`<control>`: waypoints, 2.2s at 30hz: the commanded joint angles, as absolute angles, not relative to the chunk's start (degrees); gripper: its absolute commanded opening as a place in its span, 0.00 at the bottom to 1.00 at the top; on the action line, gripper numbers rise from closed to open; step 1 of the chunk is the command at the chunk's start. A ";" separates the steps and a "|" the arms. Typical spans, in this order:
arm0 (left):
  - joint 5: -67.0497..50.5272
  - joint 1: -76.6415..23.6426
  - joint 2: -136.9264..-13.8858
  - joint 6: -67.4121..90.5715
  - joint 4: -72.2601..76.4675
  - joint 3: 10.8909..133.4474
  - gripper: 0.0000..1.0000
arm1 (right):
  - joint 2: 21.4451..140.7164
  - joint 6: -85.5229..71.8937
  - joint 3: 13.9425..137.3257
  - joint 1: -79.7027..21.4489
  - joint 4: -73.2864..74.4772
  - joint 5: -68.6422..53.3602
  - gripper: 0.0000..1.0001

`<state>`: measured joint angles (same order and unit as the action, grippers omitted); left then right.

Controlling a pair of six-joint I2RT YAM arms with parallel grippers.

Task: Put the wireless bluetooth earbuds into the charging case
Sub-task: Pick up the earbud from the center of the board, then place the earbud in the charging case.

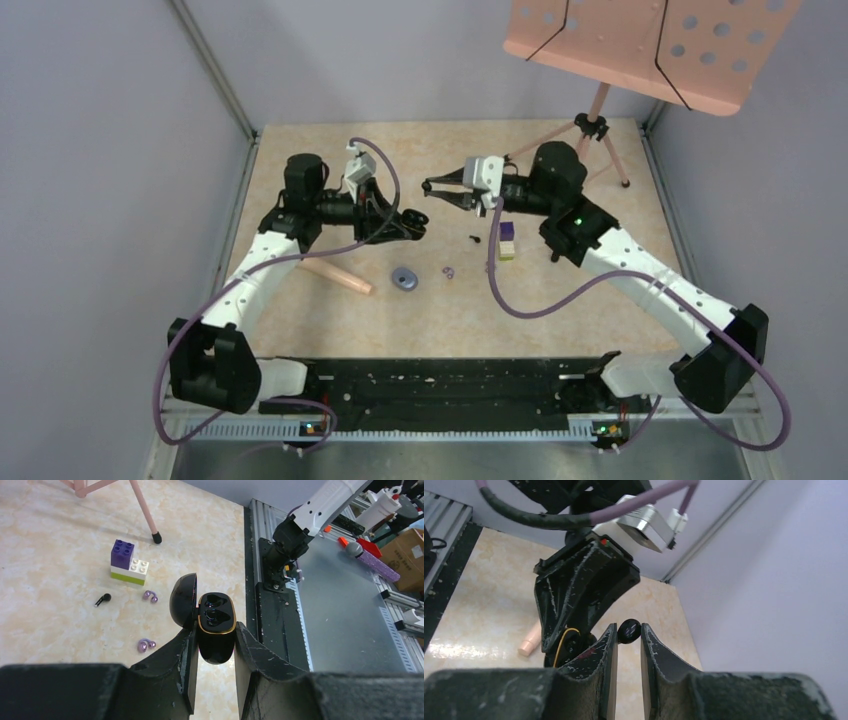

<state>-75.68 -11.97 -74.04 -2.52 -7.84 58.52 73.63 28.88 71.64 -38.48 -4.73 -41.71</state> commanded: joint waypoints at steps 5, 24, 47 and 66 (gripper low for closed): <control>-78.06 -12.04 -70.55 -2.22 -8.14 61.22 0.00 | 69.14 40.96 64.42 -44.12 -19.44 -41.03 0.00; -75.23 -12.04 -67.71 13.27 6.22 58.99 0.00 | 70.24 33.84 59.81 -51.87 -30.99 -29.29 0.00; -72.98 -12.03 -61.52 19.59 21.00 54.22 0.00 | 72.10 32.93 60.92 -54.72 -28.35 -25.83 0.00; -72.11 -11.95 -60.97 20.65 21.94 54.70 0.00 | 73.61 32.21 61.17 -55.07 -28.30 -23.00 0.00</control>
